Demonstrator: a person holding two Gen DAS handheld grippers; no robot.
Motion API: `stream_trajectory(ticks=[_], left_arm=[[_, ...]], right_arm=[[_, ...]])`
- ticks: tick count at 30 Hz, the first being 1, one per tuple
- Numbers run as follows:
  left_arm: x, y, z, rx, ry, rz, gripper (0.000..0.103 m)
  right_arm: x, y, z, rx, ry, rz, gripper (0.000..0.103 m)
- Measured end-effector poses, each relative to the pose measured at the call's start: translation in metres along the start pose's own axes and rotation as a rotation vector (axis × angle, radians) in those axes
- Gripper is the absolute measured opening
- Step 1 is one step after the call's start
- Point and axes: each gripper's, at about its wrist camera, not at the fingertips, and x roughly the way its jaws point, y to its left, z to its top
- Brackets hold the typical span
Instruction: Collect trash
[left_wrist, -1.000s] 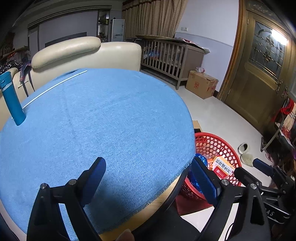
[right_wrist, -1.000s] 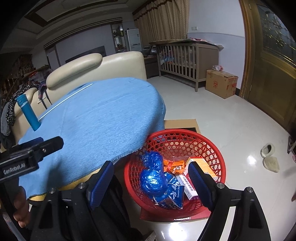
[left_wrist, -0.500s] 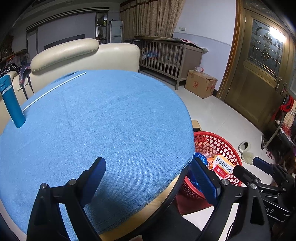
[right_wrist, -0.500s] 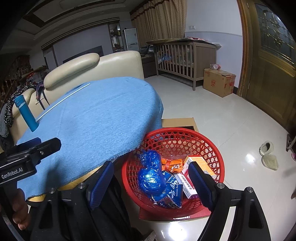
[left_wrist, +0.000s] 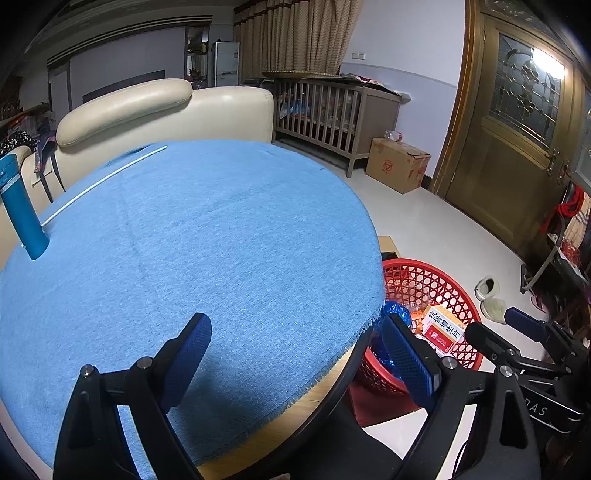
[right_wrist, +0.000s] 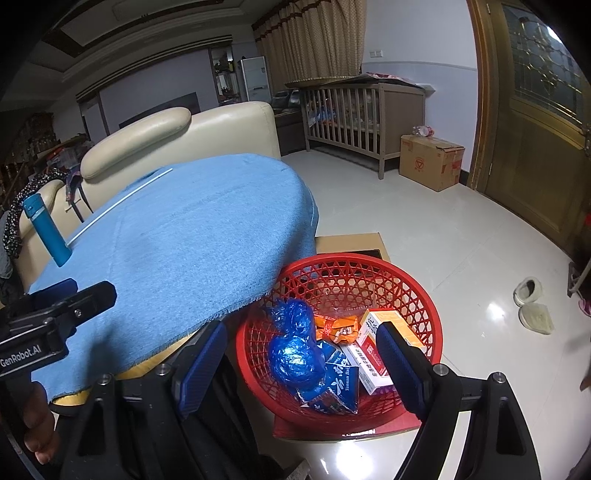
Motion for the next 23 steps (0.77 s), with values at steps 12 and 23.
stream_trajectory(ticks=[12, 23], left_arm=[[-0.0001, -0.0021, -0.0003, 0.008, 0.001, -0.021, 0.094], [-0.0020, -0.0054, -0.0012, 0.013, -0.005, -0.068, 0.094]], right_arm=[[-0.0001, -0.0036, 0.0005, 0.012, -0.004, -0.022, 0.085], [0.0015, -0.0049, -0.0003, 0.019, 0.001, -0.023, 0.085]])
